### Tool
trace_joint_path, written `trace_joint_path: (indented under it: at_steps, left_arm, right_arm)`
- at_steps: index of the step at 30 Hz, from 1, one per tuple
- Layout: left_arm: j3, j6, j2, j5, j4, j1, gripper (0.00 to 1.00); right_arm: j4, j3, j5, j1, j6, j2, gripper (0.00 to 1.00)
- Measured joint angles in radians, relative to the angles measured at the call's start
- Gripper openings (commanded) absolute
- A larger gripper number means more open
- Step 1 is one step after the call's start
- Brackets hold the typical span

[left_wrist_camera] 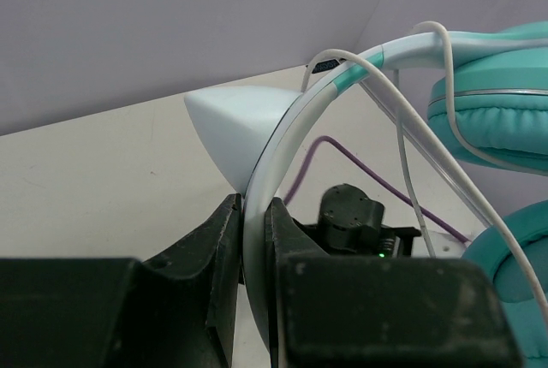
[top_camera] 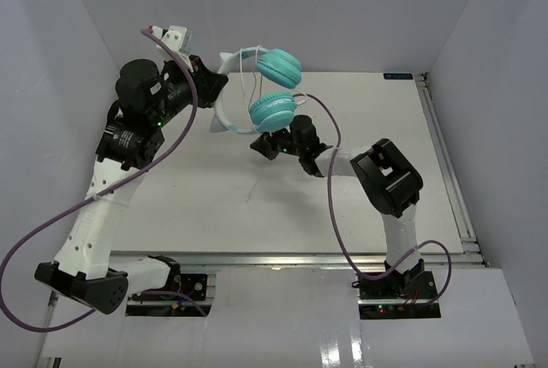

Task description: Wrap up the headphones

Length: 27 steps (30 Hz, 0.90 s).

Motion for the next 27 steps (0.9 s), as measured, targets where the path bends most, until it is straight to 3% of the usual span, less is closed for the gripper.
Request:
trace_joint_path:
  at_steps: [7, 14, 21, 27]
  left_arm:
    - [0.000, 0.023, -0.001, -0.049, -0.002, 0.000, 0.00]
    - [-0.033, 0.054, 0.004, -0.107, 0.020, 0.000, 0.00]
    - [-0.053, 0.097, 0.053, -0.174, 0.022, 0.001, 0.00]
    - [-0.053, 0.135, 0.107, -0.231, 0.022, 0.008, 0.00]
  right_arm:
    - [0.010, -0.338, -0.110, -0.001, -0.038, -0.288, 0.08]
    - [-0.135, -0.411, -0.200, 0.011, -0.152, -0.608, 0.08]
    - [-0.408, -0.461, -0.200, 0.043, -0.303, -0.817, 0.08]
    - [-0.718, -0.442, -0.118, 0.151, -0.498, -0.902, 0.08]
